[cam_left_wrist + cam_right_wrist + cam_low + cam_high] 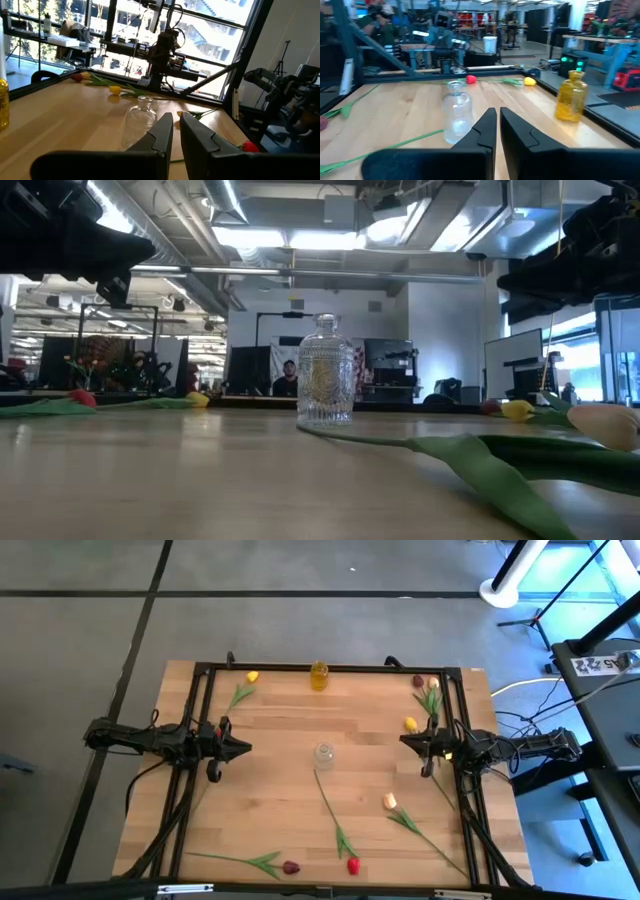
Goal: Sort flowers into vase by color
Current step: Put the bottom yellow tulip into the yellow vase
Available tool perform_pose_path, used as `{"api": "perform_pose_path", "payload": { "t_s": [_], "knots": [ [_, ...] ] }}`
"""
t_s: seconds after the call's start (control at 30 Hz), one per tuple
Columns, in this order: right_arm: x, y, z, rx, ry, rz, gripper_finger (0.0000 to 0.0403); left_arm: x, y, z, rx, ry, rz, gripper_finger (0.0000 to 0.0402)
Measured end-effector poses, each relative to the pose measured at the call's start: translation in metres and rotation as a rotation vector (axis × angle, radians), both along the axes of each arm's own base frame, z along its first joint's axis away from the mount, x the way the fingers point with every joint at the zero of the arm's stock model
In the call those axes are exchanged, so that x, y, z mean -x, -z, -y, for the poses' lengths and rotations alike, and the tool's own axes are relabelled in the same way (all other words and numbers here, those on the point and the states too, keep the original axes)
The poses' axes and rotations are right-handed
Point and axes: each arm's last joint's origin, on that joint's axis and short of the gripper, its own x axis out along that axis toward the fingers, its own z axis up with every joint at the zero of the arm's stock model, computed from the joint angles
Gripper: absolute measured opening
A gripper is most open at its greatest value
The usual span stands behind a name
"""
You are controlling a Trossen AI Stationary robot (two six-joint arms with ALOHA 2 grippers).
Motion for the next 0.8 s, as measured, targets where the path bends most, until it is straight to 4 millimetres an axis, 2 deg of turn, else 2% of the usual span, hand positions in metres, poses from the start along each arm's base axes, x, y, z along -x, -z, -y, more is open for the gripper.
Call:
{"api": "perform_pose_path", "payload": {
  "t_s": [0.17,0.33,0.57,0.67,0.8],
  "knots": [
    [0.000,0.000,0.001,-0.010,0.032,0.001,0.0024,0.000,0.000,0.000,0.000,0.000,0.000,0.0032],
    [0.000,0.000,-0.001,-0.160,-0.041,0.032,0.0024,0.000,0.000,0.000,0.000,0.000,0.000,0.0032],
    [-0.002,-0.002,-0.001,-0.182,-0.035,0.032,0.0026,0.000,0.000,0.000,0.000,0.000,0.000,0.0032],
    [-0.007,0.000,-0.002,-0.203,-0.018,-0.036,0.0043,0.000,0.000,0.000,0.000,0.000,0.000,0.0032],
    [-0.017,-0.002,-0.002,-0.205,0.043,-0.119,0.0091,0.000,0.000,0.000,0.000,0.000,0.000,0.0032]
  ]
}}
